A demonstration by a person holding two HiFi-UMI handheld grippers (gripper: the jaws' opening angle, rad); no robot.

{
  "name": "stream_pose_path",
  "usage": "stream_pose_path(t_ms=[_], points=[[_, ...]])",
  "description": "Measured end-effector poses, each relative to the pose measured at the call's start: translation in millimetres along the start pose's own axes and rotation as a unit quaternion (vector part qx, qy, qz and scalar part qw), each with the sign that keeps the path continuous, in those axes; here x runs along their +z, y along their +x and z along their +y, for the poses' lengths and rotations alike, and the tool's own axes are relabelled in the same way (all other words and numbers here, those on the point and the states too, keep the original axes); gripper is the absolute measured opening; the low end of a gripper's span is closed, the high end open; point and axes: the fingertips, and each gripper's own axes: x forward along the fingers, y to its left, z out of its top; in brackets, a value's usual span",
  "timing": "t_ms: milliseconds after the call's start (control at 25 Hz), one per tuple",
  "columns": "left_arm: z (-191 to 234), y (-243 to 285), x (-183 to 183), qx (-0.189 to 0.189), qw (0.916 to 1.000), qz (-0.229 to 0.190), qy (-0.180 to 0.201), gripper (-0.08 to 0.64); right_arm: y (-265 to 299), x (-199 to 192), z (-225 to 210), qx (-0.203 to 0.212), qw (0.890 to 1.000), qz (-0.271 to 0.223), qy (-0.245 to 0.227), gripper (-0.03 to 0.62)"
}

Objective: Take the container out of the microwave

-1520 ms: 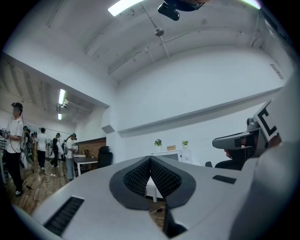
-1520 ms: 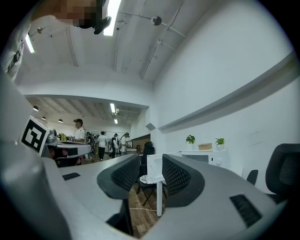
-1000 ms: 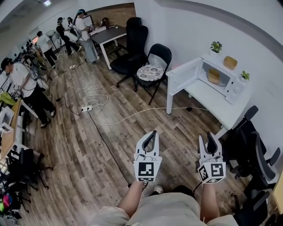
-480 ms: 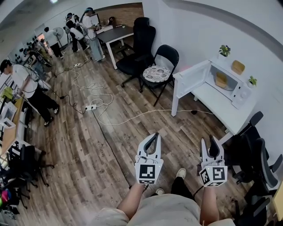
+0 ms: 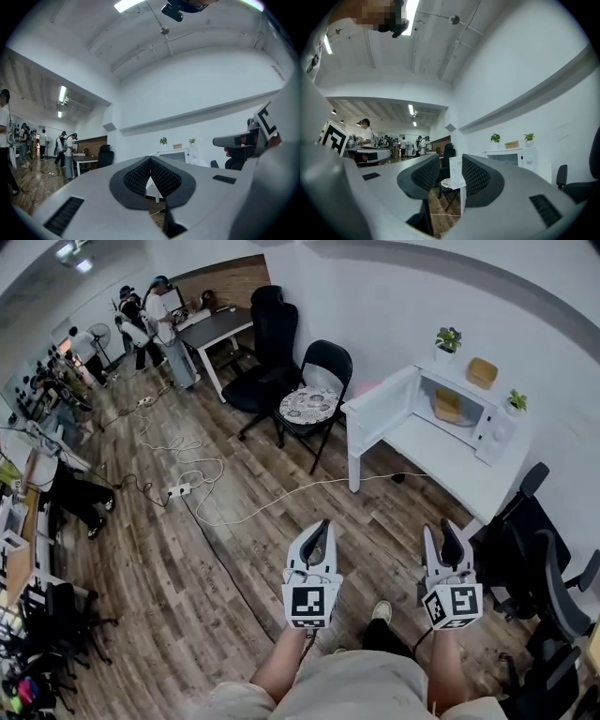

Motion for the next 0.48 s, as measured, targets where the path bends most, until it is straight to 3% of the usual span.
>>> stream_pose_path(t_ms=[200, 480], points=[[-16, 44, -3, -0.016, 0.9998, 0.010, 0.004, 0.008, 19, -8, -44, -0.022, 1.000, 0.009, 0.012, 0.155], [-20, 92, -13, -0.005, 0.9996, 0.027, -0.003, 0.008, 55, -22, -76, -0.014, 0.999, 0.023, 0.018, 0.155]])
